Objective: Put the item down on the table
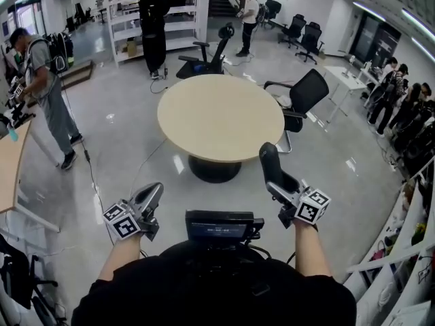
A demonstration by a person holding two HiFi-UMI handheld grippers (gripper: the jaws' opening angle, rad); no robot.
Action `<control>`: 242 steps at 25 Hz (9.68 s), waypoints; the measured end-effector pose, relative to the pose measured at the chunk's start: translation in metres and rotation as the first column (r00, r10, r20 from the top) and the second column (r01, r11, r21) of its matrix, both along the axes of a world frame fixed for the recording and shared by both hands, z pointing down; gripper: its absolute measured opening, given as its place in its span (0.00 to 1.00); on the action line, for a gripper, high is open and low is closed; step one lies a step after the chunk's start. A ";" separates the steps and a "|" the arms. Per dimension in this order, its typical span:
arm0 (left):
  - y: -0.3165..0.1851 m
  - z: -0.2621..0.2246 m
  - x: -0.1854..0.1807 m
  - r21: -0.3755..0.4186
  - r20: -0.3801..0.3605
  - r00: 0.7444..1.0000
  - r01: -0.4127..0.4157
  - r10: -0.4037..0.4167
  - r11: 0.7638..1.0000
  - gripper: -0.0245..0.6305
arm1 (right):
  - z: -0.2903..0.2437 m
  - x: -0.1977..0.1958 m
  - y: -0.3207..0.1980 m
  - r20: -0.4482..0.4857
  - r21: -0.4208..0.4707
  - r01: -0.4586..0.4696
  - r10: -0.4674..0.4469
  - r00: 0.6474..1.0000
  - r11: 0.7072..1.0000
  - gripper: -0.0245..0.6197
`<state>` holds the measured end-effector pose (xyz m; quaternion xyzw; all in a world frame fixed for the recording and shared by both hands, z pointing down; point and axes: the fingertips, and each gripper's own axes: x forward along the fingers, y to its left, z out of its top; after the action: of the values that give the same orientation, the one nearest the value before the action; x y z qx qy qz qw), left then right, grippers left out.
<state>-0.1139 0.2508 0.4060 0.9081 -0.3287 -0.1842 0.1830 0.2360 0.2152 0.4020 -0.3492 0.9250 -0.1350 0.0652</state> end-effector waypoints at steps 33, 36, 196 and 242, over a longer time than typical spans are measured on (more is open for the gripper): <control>-0.306 -0.015 0.082 -0.009 0.032 0.989 0.142 -0.142 0.990 0.04 | -0.004 0.070 -0.364 0.024 0.027 0.151 -0.151 0.988 0.988 0.54; -0.328 -0.012 0.097 -0.011 0.046 0.988 0.146 -0.145 0.989 0.04 | 0.006 0.086 -0.388 0.032 0.013 0.151 -0.152 0.988 0.988 0.54; -0.936 0.279 -0.013 -0.343 0.052 0.999 0.027 -0.010 0.939 0.04 | 0.367 0.005 -1.197 -0.480 -0.246 -0.072 -0.056 0.876 0.967 0.54; -0.897 0.200 -0.012 -0.281 0.025 0.999 0.047 -0.042 0.959 0.04 | 0.242 0.013 -1.089 -0.379 -0.171 -0.075 0.005 0.925 0.982 0.65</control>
<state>-0.1260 -0.6459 0.6060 0.8670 -0.3735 -0.1309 0.3028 0.2489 -0.8742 0.6442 -0.3920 0.8966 -0.1480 -0.1433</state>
